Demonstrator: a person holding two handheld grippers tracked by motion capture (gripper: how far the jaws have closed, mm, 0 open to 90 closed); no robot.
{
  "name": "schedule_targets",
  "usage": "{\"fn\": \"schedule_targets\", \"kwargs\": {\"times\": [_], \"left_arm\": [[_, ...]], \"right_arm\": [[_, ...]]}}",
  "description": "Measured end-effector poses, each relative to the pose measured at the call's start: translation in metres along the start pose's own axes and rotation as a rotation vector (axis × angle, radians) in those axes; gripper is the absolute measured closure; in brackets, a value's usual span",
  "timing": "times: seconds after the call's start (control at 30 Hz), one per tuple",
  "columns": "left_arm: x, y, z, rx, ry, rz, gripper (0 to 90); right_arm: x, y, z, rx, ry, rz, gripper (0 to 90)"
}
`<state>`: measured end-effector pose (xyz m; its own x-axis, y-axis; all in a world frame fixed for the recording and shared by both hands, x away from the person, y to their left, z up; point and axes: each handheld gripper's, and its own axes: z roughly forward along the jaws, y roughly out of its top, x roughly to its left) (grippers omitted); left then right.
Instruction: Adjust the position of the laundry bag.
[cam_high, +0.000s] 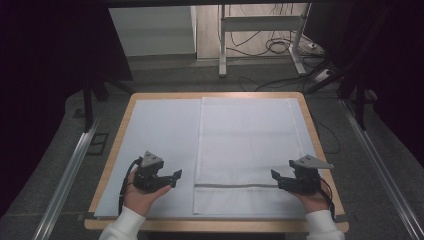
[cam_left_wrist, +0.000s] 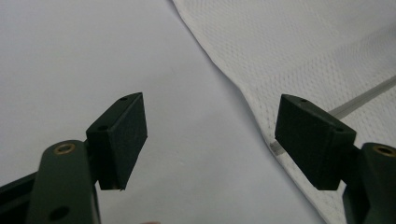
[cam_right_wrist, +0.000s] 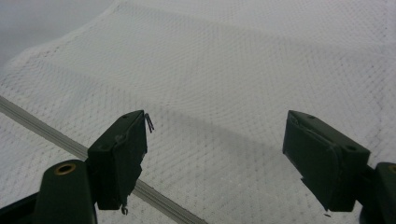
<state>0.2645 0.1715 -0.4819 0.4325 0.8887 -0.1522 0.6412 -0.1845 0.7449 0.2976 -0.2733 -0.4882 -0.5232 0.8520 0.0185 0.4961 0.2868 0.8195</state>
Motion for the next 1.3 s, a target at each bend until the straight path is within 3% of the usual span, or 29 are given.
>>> {"fn": "schedule_targets", "kwargs": {"times": [0.33,0.47,1.1,1.17,1.3], "left_arm": [[-0.004,0.005,0.013,0.041,-0.057,-0.014,25.1],[-0.005,0.007,0.020,0.063,-0.062,-0.038,25.1],[-0.022,0.012,0.046,0.127,-0.082,-0.023,25.2],[-0.024,0.013,0.050,0.123,-0.070,-0.034,24.2],[-0.024,0.014,0.057,0.144,-0.085,-0.045,24.2]], "right_arm": [[0.001,0.000,0.002,0.016,0.001,-0.002,21.5],[0.001,0.000,0.002,0.018,0.002,-0.003,21.5],[0.001,0.000,0.003,0.038,0.006,-0.011,21.4],[0.001,0.000,0.003,0.037,0.005,-0.009,21.4],[0.000,-0.001,0.003,0.040,0.002,-0.010,21.4]]}}
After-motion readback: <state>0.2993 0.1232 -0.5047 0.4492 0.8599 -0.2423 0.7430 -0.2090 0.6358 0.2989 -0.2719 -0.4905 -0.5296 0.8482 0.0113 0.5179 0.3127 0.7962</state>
